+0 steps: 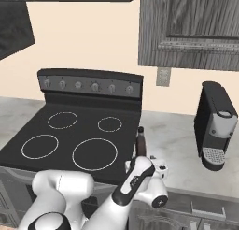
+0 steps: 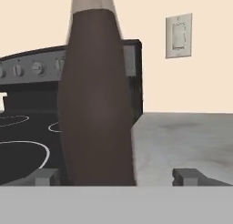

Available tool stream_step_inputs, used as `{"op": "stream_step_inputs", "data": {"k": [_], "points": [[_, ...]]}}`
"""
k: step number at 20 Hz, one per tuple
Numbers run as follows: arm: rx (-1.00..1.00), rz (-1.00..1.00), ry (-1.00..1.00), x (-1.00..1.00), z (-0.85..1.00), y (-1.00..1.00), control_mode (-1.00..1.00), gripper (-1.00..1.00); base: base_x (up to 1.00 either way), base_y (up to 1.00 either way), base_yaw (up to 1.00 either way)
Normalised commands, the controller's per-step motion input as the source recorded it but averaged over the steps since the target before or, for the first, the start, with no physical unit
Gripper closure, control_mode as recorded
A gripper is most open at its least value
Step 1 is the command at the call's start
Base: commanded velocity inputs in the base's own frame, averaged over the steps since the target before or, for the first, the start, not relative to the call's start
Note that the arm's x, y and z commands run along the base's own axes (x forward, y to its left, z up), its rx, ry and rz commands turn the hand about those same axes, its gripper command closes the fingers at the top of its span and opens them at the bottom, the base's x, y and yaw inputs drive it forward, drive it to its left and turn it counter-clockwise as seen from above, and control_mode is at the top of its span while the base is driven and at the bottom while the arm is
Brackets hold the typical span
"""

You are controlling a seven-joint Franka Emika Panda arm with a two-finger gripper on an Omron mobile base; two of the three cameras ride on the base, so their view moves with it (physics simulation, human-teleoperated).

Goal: Take 2 condiments from the cabinet and move them on the counter near the stove.Make sure the condiments are lined up with each other, next to each other.

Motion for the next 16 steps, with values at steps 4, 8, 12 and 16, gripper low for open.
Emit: {"op": "stream_step_inputs", "data": {"k": [4,8,12,16], "points": [[0.0,0.0,0.0,-0.11,0.39,0.0,-1.0,-1.0,0.0,0.0,0.0],[0.0,0.0,0.0,-0.26,0.4,0.0,-1.0,-1.0,0.0,0.0,0.0],[0.0,0.0,0.0,-0.61,0.25,0.0,-1.0,-1.0,0.0,0.0,0.0],[-0.01,0.01,-0.01,-0.79,0.37,0.0,-1.0,-1.0,0.0,0.0,0.0]]}}
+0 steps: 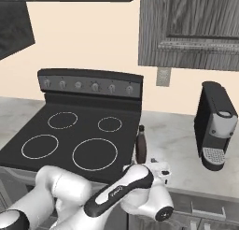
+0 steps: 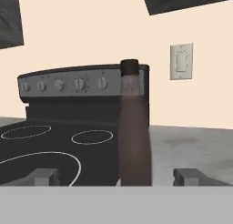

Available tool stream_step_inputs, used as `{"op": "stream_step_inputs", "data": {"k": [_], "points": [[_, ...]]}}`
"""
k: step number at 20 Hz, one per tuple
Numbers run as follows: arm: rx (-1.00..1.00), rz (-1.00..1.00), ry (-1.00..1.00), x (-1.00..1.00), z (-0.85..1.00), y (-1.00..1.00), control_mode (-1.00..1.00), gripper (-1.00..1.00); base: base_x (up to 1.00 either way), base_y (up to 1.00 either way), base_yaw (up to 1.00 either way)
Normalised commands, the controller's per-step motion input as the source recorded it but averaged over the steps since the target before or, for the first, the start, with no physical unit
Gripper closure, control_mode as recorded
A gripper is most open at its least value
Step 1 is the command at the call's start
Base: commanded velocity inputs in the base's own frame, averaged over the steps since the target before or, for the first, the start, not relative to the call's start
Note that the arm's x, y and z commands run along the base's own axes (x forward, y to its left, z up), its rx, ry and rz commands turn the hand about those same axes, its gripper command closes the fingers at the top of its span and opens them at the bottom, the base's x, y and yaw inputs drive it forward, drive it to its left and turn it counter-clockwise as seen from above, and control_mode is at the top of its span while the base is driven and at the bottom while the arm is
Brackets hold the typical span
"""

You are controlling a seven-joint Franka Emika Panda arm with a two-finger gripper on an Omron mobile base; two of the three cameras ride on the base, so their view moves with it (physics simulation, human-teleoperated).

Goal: Take 2 condiments from the cabinet and move them on the counter near the stove.Make sure the condiments are lined up with each other, next to each other.

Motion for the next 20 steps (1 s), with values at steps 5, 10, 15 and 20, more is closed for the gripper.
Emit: {"op": "stream_step_inputs", "data": {"k": [5,10,15,20], "points": [[0.0,0.0,0.0,-0.63,0.75,0.0,-1.0,-1.0,0.0,0.0,0.0],[0.0,0.0,0.17,-0.31,0.96,0.16,-1.0,-1.0,0.0,0.0,0.0],[-0.02,0.0,0.38,-0.06,0.91,0.22,-1.0,-1.0,0.0,0.0,0.0],[-0.02,0.0,0.54,0.17,0.54,0.27,-1.0,-1.0,0.0,0.0,0.0]]}}
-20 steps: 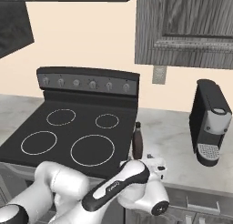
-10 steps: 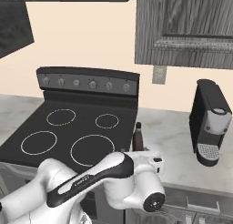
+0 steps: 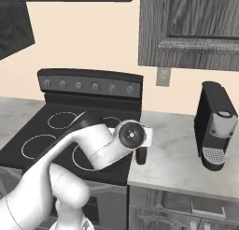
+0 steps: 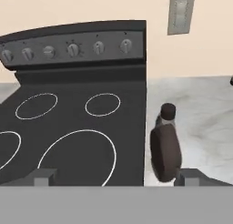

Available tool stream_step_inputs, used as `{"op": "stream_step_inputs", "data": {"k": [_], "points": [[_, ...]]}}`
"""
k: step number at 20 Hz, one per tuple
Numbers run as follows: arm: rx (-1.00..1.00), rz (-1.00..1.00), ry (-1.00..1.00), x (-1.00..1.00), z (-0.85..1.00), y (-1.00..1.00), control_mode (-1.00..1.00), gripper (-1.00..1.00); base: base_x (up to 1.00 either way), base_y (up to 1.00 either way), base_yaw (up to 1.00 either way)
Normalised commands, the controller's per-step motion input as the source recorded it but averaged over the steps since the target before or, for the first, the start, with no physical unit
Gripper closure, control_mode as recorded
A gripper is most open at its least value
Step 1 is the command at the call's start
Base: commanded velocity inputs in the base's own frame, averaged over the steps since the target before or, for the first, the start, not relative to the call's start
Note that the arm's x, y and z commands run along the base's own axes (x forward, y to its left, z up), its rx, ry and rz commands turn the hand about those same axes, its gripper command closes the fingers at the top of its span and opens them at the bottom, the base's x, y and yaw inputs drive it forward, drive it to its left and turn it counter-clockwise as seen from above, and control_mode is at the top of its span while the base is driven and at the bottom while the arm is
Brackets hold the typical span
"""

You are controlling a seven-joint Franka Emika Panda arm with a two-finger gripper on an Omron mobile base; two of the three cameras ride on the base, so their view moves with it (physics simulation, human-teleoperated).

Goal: Take 2 condiments from the cabinet and move them on the counter near the stove.Make sure the condiments are lined up with each other, next to each other.

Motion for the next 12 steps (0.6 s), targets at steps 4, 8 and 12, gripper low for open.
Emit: {"op": "stream_step_inputs", "data": {"k": [4,8,12], "points": [[0.0,-0.02,0.29,0.32,0.04,0.33,-1.0,-1.0,0.0,0.0,0.0],[0.0,-0.08,0.1,0.46,0.0,0.23,-1.0,-1.0,0.0,0.0,0.0],[0.0,-0.09,0.04,0.38,0.0,0.31,-1.0,-1.0,0.0,0.0,0.0]]}}
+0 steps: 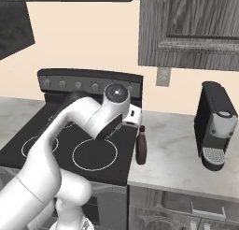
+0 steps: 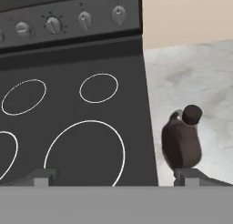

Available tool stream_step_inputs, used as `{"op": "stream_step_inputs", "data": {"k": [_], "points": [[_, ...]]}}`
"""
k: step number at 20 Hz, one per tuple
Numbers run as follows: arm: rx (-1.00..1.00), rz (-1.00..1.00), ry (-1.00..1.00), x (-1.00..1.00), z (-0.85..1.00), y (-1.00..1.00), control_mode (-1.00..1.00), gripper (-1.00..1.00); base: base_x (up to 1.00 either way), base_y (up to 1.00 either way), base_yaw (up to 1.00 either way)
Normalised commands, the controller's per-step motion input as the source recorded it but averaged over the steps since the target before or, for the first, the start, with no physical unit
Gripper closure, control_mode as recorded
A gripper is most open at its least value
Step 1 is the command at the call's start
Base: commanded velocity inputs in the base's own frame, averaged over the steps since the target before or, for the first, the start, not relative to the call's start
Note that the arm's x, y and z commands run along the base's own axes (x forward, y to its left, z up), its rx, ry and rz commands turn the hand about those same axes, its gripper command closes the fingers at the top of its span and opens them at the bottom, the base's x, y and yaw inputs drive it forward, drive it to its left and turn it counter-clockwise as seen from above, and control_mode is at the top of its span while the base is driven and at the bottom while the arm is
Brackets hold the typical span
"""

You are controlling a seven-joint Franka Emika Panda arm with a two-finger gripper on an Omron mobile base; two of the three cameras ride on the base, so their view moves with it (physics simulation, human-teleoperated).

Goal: Take 2 condiments from the cabinet and move them on the counter near the stove.Make sure the condiments are lined up with each other, next to each other.

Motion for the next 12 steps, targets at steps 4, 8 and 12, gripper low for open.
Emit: {"op": "stream_step_inputs", "data": {"k": [4,8,12], "points": [[0.0,-0.13,0.04,0.08,0.0,0.56,-1.0,-1.0,0.0,0.0,0.0],[-0.08,-0.13,0.08,0.15,-0.04,0.64,-1.0,-1.0,0.0,0.0,0.0],[-0.13,-0.1,0.14,0.03,0.0,0.63,-1.0,-1.0,0.0,0.0,0.0]]}}
